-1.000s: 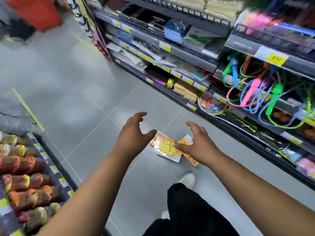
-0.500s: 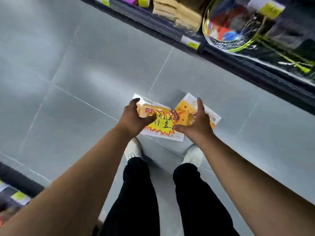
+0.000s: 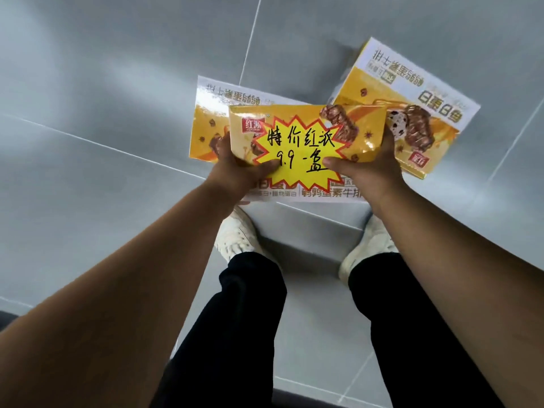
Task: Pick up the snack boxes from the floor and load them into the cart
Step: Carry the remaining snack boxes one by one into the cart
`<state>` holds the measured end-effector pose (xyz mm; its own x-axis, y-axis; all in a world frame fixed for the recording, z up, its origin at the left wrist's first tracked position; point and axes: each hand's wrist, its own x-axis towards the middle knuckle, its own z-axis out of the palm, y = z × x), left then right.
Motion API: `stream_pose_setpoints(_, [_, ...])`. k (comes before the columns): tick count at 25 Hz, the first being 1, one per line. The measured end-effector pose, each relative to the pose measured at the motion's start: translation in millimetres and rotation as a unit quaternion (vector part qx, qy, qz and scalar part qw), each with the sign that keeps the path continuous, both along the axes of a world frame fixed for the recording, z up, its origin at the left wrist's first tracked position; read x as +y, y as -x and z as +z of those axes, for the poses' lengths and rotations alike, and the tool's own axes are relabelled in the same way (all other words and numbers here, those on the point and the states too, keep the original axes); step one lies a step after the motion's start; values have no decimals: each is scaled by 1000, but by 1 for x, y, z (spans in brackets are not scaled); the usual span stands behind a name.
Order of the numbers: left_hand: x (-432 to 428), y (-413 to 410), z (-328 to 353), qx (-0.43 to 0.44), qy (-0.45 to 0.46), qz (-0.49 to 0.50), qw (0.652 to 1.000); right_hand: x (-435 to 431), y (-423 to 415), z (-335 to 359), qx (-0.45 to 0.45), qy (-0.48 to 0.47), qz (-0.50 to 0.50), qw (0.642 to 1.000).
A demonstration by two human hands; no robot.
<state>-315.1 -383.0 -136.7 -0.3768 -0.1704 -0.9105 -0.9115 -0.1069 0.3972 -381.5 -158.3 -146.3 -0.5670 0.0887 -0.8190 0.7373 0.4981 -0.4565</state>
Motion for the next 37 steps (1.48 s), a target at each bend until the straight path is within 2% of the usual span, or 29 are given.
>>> stream_pose_setpoints(5, [4,10,19,25,19,1,1000,4,-3,18,29,-2,-25,999])
stream_pose_setpoints(9, [10,45,89,72,28,-2,997,6,24,90,82,5,-46,996])
stream_pose_setpoints(15, [4,113,268,197,81,-55,976,17,94,280,184,41,-62,980])
stream_pose_setpoints(19, [8,156,439,285,138,-90,944,23,125,458,259,40,-72,962])
stream_pose_setpoints(23, [31,172,602,382,178,-145,895,43,121,624,342,3,-78,936])
stream_pose_setpoints(25, [50,169,679,432,210,-189,857,58,101,700,379,-28,-103,919])
stream_pose_setpoints(29, [95,150,798,498,242,-266,789,103,42,813,430,-113,-153,882])
stream_pose_setpoints(33, [153,132,875,558,284,-336,704,154,-6,886,469,-187,-178,844])
stream_pose_setpoints(37, [236,95,923,626,263,-375,631,229,-67,938,503,-231,-198,809])
